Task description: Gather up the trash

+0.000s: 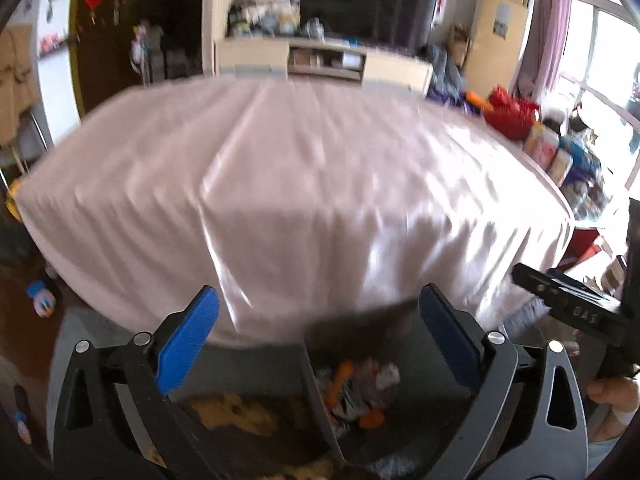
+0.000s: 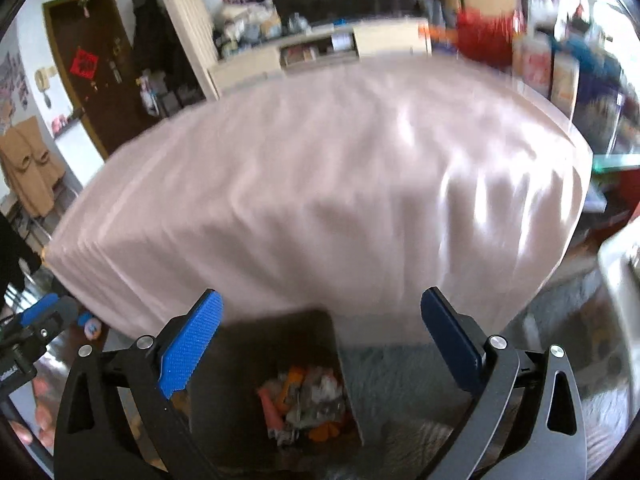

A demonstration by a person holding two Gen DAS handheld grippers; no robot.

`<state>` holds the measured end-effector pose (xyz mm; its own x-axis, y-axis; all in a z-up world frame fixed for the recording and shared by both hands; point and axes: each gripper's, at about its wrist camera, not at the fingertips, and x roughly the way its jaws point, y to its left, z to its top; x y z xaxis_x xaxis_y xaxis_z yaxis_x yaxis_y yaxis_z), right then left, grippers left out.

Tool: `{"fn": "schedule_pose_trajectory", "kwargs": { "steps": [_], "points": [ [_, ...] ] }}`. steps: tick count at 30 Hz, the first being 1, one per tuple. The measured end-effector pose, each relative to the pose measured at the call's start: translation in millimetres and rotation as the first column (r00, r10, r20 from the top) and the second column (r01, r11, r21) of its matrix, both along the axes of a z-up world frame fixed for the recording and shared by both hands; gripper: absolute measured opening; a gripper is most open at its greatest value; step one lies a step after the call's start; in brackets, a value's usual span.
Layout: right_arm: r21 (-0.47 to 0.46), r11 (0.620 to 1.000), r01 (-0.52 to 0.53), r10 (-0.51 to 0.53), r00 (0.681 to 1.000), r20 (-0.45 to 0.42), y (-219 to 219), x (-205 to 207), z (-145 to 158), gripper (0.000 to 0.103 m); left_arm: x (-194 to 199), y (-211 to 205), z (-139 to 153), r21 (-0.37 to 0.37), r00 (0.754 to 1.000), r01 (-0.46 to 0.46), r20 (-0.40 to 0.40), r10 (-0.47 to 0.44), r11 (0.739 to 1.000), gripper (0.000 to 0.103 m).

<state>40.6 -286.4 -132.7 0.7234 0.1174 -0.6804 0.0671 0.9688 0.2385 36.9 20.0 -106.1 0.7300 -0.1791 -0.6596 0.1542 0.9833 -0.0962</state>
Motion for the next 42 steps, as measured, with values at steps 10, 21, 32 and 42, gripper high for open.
{"fn": "schedule_pose_trajectory", "kwargs": {
  "steps": [10,21,32,42],
  "points": [
    [-0.252,0.955,0.154,-0.087,0.962,0.258,6,-28,105,0.100,-8,-2,90,0.038,0.975,-0.061,0.217,0.051,0.997,0.095],
    [-0.244,0.951,0.191,-0.081,0.914,0.397,4,-55,163,0.100,-28,-21,143,0.069,0.937,-0.070,0.347,0.042,0.995,0.095],
    [-0.270,0.947,0.171,-0.041,0.903,0.429,16,-81,165,0.100,-36,-26,143,0.078,0.932,-0.097,0.357,0.063,0.992,0.095],
    [-0.249,0.953,0.175,-0.056,0.905,0.421,18,-83,163,0.100,-44,-28,135,0.094,0.937,-0.099,0.344,0.061,0.991,0.095]
  ]
}}
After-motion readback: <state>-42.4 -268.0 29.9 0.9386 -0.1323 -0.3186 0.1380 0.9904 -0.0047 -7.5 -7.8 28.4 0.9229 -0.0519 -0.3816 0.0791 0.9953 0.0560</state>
